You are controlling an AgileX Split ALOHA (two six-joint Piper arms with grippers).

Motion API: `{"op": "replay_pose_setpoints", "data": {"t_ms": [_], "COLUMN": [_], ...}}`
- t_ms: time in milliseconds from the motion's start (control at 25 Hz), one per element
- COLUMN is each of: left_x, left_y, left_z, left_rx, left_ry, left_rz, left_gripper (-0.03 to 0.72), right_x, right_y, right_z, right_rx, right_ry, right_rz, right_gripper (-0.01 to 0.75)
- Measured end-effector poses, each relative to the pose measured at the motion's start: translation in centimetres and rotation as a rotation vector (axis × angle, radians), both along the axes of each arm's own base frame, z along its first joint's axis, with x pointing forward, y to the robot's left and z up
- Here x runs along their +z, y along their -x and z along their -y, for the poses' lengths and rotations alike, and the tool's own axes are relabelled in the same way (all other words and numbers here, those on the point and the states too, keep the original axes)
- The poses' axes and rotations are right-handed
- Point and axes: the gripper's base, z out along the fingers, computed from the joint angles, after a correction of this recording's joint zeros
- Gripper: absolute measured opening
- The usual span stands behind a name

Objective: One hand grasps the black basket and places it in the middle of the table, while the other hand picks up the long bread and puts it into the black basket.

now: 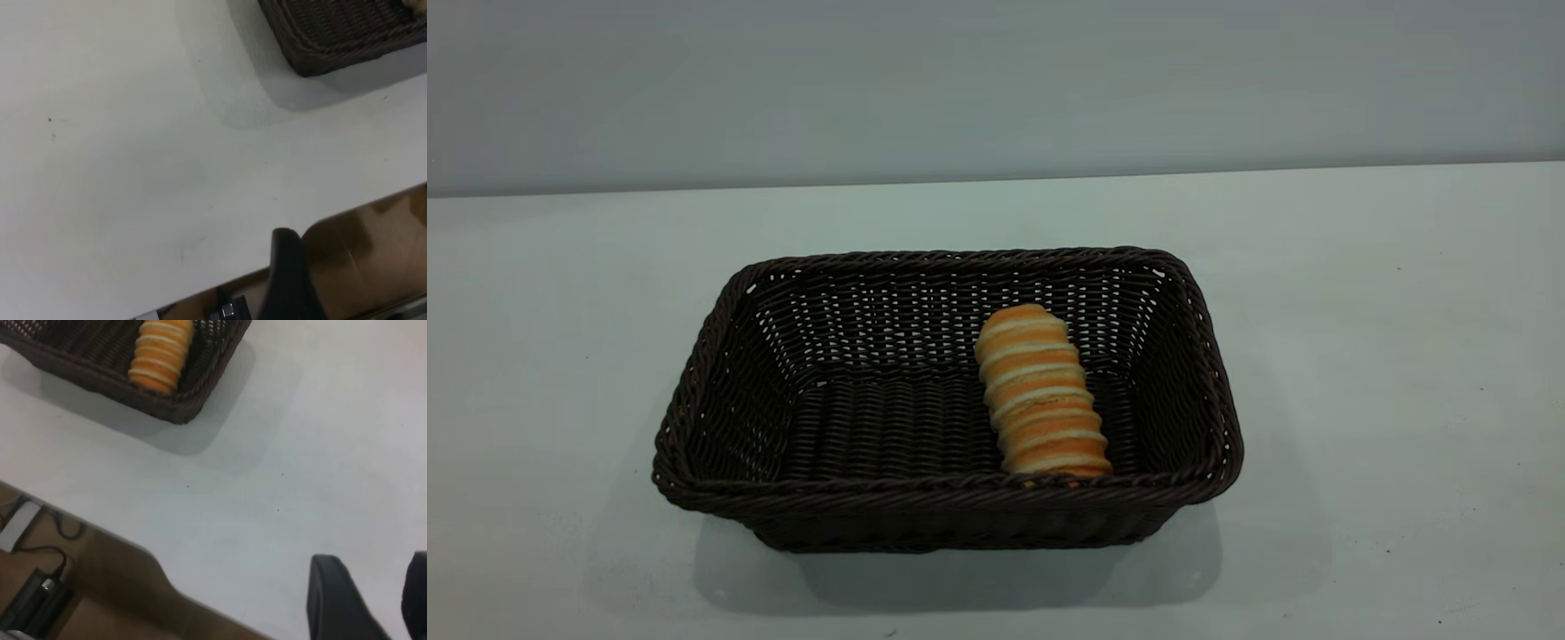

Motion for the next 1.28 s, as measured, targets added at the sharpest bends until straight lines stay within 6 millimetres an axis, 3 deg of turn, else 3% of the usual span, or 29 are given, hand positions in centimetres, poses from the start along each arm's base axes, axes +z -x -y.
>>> {"op": "replay_pose_setpoints", "data": {"t_ms": [360, 880, 1280], "left_x": [0.0, -0.1, -0.1], "left_y": [0.0, 1.8, 1.9], "left_z": [0.0, -0.1, 0.0], "left_rx": [0.000, 0.213, 0.219], "left_ry": [0.001, 0.018, 0.018], "left_rz": [0.004, 0.141, 0.141], "left_gripper": [0.585, 0.585, 0.585], "right_x": [0.0, 0.0, 0.0], "right_y": [0.0, -0.3, -0.2], "right_z": [0.0, 0.2, 0.2], "right_rx": [-0.020, -0.364, -0.344], "right_ry": [0.000, -0.001, 0.000], "right_rz": [0.000, 0.000, 0.000], "right_gripper": [0.238, 0.238, 0.238]}}
